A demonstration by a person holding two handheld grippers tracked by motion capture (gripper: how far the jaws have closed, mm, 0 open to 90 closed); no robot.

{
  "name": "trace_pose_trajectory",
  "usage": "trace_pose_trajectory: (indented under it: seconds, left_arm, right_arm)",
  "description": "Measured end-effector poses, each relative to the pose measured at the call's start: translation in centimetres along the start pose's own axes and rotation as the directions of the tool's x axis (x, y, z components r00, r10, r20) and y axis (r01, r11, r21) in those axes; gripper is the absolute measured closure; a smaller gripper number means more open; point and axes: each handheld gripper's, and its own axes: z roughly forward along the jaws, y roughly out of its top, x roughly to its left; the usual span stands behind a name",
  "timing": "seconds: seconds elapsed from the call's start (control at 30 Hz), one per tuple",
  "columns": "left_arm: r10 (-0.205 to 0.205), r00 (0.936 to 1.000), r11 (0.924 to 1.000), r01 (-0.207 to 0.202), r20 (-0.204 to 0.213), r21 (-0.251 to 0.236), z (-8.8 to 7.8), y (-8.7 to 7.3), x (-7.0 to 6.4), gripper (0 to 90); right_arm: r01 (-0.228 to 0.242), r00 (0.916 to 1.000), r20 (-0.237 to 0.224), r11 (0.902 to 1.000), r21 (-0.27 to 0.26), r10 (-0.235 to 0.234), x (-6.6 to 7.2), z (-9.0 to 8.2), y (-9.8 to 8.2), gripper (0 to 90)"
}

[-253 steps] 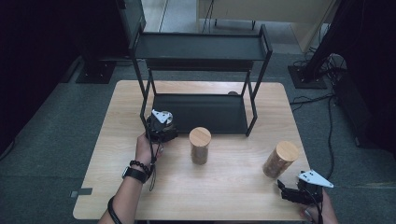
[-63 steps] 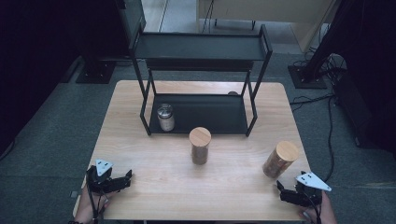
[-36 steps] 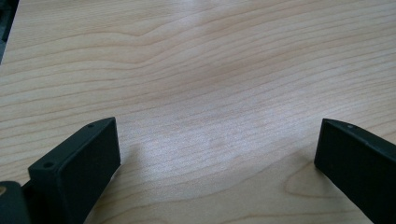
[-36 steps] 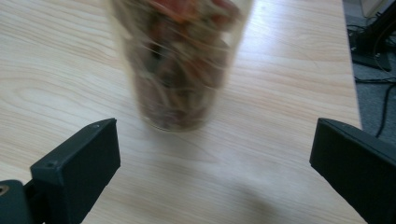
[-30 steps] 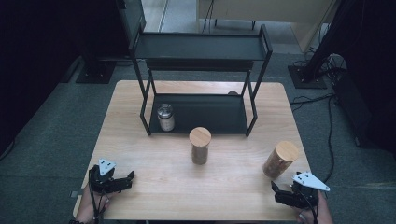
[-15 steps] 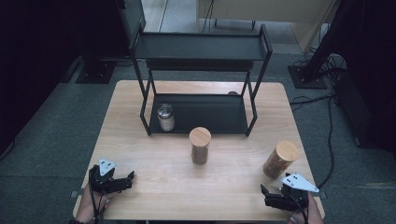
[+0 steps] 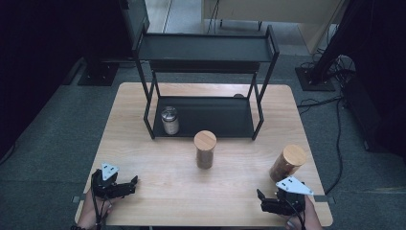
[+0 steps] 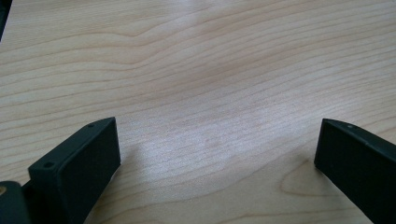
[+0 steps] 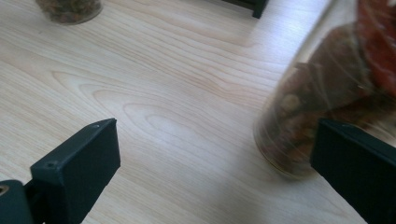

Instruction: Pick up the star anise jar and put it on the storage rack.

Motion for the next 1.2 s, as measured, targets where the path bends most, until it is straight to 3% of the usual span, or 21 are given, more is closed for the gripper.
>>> trace_pose_trajectory:
  seconds: [1.2]
  left_arm:
    - [0.000,0.9999,1.0000,0.000,0.014,-0.004,0.0,0.0,0.1,0.5]
  right_arm:
    - [0.080,0.9936,-0.079,0.9966,-0.018,-0.081,4.9,3.2,3.2,1.5]
